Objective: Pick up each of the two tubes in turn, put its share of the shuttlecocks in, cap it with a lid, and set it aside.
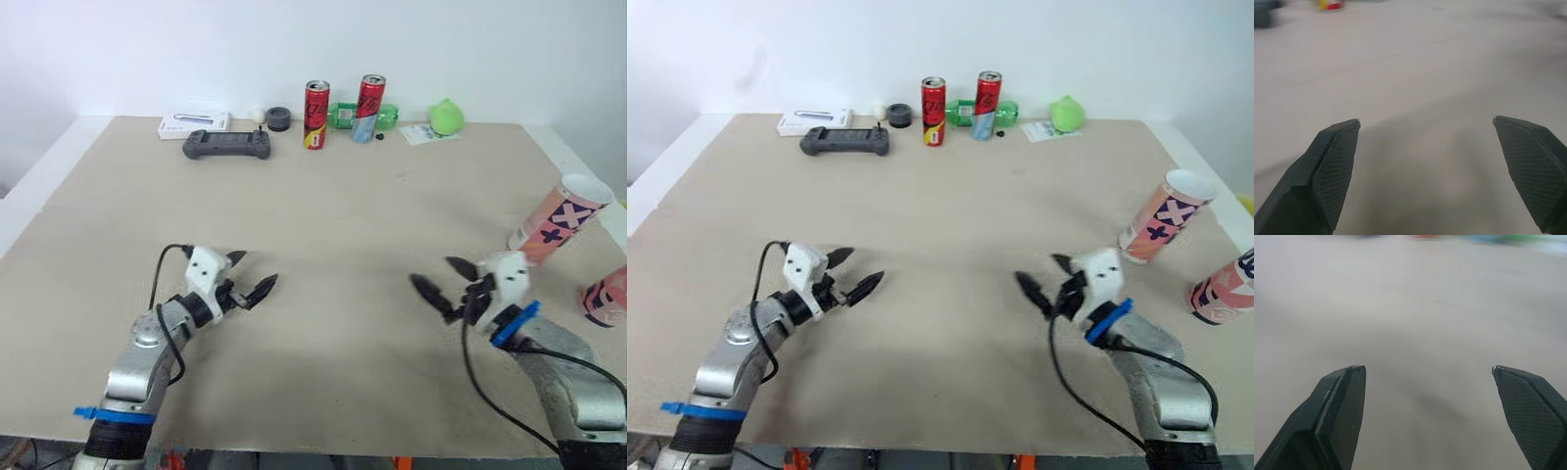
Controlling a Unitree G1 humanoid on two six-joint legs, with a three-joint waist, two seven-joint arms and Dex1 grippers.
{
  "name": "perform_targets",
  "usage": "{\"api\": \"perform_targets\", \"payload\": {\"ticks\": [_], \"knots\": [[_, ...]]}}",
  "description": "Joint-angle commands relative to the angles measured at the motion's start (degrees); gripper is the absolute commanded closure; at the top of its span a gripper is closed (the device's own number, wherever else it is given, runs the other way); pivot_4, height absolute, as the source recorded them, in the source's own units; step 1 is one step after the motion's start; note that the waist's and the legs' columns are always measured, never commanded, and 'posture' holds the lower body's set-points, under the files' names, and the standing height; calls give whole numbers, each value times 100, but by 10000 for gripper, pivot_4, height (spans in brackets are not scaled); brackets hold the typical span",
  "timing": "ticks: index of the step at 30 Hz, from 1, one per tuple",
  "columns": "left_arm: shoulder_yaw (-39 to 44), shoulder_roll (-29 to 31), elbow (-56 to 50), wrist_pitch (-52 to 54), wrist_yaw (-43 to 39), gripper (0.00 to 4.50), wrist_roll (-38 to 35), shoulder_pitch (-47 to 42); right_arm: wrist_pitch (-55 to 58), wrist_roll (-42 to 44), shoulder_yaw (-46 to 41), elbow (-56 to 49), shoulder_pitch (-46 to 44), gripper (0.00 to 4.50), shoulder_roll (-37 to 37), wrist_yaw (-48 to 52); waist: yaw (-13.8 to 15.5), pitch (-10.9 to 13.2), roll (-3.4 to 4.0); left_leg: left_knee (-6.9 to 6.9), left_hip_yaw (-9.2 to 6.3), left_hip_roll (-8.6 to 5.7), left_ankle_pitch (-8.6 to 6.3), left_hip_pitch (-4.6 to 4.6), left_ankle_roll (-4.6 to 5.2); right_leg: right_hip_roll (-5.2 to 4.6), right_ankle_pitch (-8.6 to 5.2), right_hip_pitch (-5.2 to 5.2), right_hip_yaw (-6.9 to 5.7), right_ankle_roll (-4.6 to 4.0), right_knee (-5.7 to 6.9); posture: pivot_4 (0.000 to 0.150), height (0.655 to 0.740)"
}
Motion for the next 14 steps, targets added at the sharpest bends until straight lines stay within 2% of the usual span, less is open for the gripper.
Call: {"api": "perform_targets", "payload": {"ticks": [1, 14], "knots": [[222, 91, -513, -76, 85, 0, -99, 122, -82, -56, 87, -110, -257, 737, 104, 38, 27, 0, -1, 6, 1, -5, 1, -4, -2, -4, 2, 1, 2, -1, 0, 1500, 7400], [178, 153, -498, -164, 100, 0, 7, 302, -61, -175, 320, 76, -565, 737, 381, 163, 57, -1, -7, 8, 2, -6, 1, -12, -2, -5, 16, -2, 3, 16, -5, 1500, 7400]]}}
